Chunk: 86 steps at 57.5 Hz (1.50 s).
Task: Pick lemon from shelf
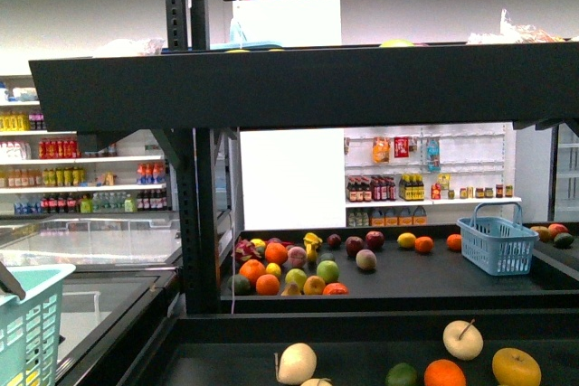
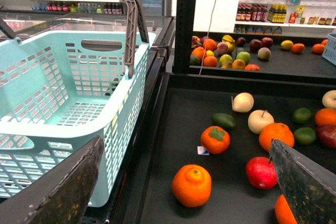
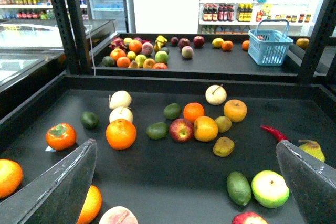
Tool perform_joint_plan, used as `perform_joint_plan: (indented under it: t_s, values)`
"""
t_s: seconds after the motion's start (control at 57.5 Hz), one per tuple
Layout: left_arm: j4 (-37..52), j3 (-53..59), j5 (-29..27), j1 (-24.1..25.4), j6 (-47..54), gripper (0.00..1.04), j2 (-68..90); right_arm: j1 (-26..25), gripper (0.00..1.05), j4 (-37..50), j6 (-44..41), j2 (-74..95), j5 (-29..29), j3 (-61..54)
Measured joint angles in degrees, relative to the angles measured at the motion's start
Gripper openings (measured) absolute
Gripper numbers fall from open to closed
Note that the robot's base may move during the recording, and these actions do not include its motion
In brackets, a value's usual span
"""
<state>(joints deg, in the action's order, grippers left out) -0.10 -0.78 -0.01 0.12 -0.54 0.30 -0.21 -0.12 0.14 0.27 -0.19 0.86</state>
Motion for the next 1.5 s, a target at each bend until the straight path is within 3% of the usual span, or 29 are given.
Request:
perform_joint_plan:
  t_s: [1.497]
  values:
    - [0.00, 0.00, 0.00, 0.00, 0.00, 0.97, 0.00, 0.00, 1.02, 0.00, 0.00, 0.00, 0.00, 0.00]
